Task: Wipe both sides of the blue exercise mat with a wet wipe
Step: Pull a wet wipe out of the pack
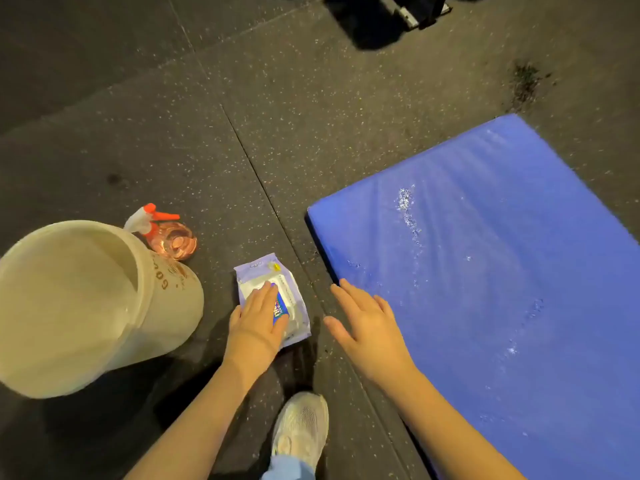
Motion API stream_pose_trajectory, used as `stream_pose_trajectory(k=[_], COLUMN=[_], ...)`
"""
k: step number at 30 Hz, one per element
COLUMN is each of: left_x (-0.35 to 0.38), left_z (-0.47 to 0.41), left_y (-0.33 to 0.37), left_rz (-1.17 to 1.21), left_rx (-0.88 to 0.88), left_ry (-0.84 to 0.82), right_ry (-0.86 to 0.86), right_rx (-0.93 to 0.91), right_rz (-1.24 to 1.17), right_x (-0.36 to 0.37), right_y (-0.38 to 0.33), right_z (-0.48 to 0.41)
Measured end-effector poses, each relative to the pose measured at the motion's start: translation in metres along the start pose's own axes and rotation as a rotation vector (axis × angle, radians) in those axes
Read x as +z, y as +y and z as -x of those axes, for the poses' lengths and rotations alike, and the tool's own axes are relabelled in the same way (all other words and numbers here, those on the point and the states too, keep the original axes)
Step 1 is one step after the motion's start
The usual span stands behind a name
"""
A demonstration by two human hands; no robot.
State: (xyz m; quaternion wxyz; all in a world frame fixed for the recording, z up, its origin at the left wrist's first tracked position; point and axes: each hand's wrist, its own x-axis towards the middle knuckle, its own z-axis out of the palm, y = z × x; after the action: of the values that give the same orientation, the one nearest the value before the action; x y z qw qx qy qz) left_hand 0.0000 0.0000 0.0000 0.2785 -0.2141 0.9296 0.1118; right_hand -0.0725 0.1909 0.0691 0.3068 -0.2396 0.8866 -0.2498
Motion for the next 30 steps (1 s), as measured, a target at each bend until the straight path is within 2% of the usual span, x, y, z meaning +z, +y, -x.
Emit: stream_pose_trajectory(k=[5, 9, 13, 17, 20, 22, 26, 30], left_x=[0.030, 0.051, 0.074, 0.081, 0.082, 0.073, 0.058, 0.047], left_z=[-0.045, -0.062, -0.068, -0.081, -0.080, -0.078, -0.076, -0.083], left_y=[-0.019, -0.027, -0.034, -0.033, -0.034, -0.039, -0.062, -0.082], left_rz=[-0.066, 0.016, 0.091, 0.084, 0.160, 0.219, 0.096, 0.039], left_rx=[-0.049, -0.004, 0.038, -0.027, 0.056, 0.118, 0.286, 0.385], left_ry=[-0.029, 0.028, 0.102, 0.135, 0.140, 0.150, 0.056, -0.062], right_ry=[-0.029, -0.104, -0.164, -0.175, -0.186, -0.211, -0.246, -0.200], right_rx=[-0.139, -0.291, -0.363, -0.424, -0.370, -0.275, -0.146, 0.005], right_rz=[0.155, 0.317, 0.468, 0.609, 0.636, 0.570, 0.526, 0.278], right_x=[0.034, 0.046, 0.043, 0.042, 0.048, 0.053, 0.082, 0.110], right_y=[0.028, 0.037, 0.031, 0.018, 0.010, 0.007, 0.005, 0.010], right_z=[-0.054, -0.082, -0.094, -0.090, -0.079, -0.074, -0.072, -0.079])
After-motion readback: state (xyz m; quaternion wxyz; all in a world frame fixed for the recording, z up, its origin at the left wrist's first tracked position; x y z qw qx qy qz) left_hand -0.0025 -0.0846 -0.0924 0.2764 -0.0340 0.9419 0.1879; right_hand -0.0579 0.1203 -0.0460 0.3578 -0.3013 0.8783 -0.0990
